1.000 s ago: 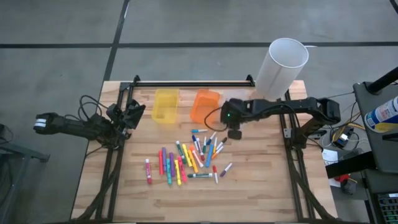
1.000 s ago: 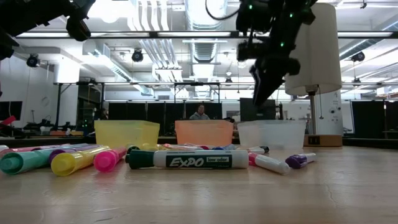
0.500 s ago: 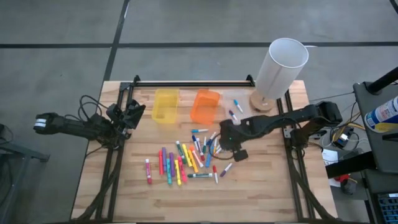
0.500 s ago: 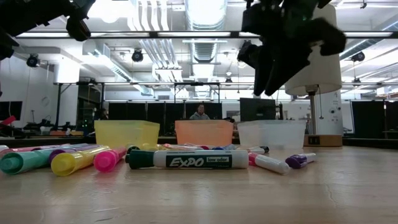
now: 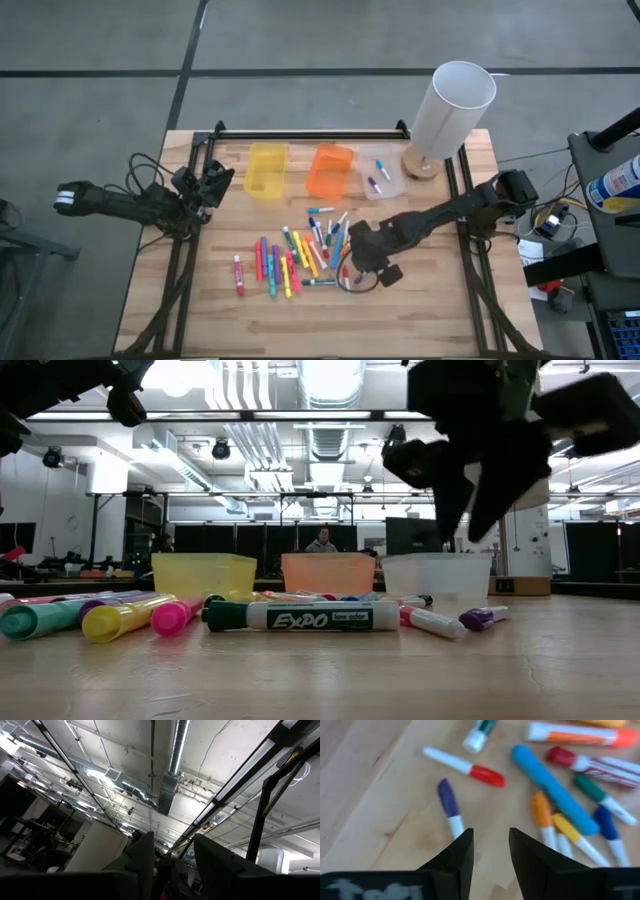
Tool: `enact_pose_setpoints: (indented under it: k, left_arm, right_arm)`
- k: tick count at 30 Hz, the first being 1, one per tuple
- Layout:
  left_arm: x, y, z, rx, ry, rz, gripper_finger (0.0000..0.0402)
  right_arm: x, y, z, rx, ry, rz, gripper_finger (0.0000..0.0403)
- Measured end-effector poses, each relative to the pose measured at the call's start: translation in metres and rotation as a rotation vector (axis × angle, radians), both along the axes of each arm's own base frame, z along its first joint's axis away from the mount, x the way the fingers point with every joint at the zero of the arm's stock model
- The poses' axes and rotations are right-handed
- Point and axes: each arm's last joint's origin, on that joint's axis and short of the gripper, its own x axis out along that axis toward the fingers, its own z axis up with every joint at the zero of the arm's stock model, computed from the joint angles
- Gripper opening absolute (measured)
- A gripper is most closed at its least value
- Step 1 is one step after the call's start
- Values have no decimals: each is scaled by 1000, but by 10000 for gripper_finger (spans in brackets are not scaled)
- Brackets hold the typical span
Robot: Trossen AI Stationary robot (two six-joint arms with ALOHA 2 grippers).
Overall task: Pick & Place Markers
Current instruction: Put the purple mini marker into the white bin
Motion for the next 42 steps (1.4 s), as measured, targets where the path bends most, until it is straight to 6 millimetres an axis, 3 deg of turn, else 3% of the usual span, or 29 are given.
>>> enact_pose_setpoints:
  k: [11, 22, 32, 38, 42]
  left_arm:
    - [0, 0, 0, 0, 0, 0, 133]
    - [0, 0, 0, 0, 0, -1, 133]
    - [0, 0, 0, 0, 0, -1, 133]
    - [0, 0, 0, 0, 0, -1, 133]
    - [0, 0, 0, 0, 0, -1, 133]
  right_arm:
    - [8, 14, -37, 9, 120, 44, 103]
    - [10, 17, -56, -1, 179, 30, 87]
    - [10, 17, -55, 2, 170, 23, 32]
    - [11, 17, -50, -1, 164, 21, 29]
    - [16, 18, -35, -9, 146, 25, 29]
